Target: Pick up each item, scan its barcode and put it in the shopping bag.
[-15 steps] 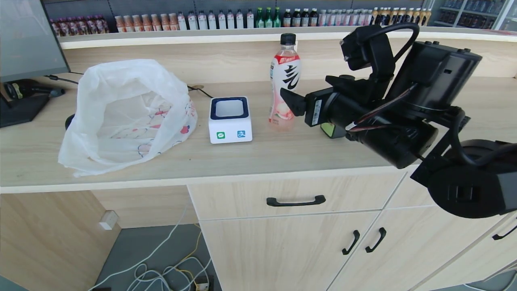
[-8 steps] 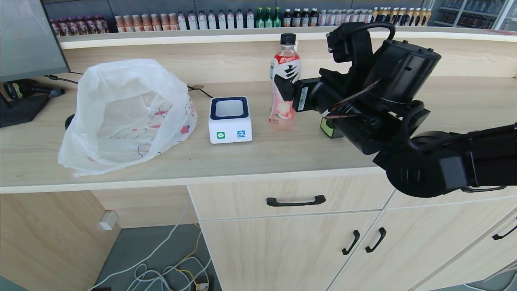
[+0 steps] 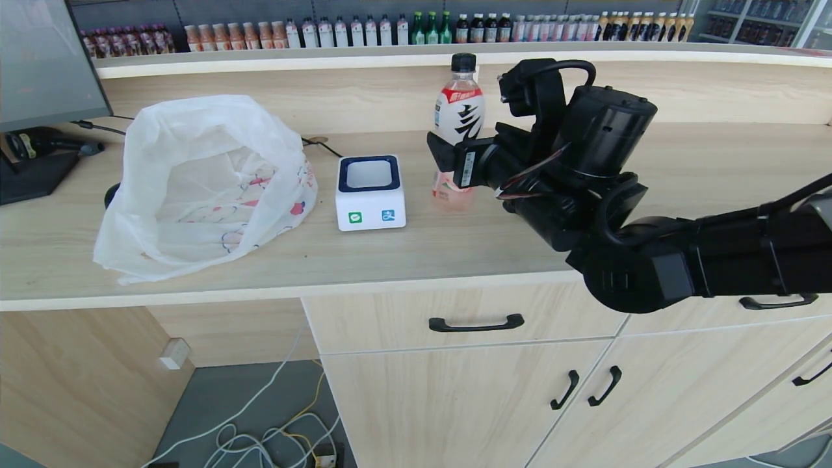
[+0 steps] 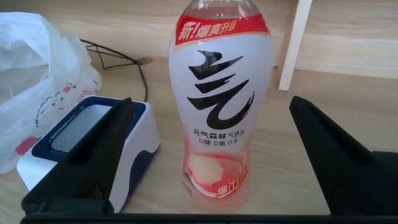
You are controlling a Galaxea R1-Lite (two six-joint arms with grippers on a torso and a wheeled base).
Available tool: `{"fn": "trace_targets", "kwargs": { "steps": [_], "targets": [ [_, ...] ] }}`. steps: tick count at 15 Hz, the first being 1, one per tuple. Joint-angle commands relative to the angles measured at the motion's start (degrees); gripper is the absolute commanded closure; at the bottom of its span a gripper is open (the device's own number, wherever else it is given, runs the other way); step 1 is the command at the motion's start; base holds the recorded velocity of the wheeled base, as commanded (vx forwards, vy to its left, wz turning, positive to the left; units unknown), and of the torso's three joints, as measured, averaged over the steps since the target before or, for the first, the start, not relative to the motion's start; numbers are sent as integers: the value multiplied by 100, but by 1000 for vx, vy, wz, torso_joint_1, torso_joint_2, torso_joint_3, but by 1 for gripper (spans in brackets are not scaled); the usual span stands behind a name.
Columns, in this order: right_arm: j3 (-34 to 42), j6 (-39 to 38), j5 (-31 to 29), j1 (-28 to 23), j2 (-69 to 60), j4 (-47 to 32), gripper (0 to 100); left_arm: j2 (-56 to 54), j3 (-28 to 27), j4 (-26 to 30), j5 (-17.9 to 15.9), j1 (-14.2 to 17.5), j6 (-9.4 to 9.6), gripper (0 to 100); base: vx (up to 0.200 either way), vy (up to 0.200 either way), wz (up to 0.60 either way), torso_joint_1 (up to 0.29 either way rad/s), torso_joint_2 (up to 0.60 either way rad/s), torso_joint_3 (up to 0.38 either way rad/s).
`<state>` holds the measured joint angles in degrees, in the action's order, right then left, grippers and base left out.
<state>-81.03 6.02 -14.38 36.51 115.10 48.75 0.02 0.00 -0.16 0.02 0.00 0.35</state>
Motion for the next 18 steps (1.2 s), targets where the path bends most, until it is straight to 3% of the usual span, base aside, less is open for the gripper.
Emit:
{"fn": "trace_targets", "kwargs": {
  "steps": [1, 8, 18],
  "targets": [
    [-141, -101, -20, 5, 179, 3, 0, -2, 0, -2, -2, 0, 9, 0, 0, 0, 0, 0, 0, 0],
    [-844, -268, -64, -144, 786, 3, 0, -2, 0, -2, -2, 0, 0, 0, 0, 0, 0, 0, 0, 0],
    [-1143, -259, -82, -162, 996, -23, 0, -2, 0, -2, 6, 0, 0, 0, 0, 0, 0, 0, 0, 0]
  ]
}}
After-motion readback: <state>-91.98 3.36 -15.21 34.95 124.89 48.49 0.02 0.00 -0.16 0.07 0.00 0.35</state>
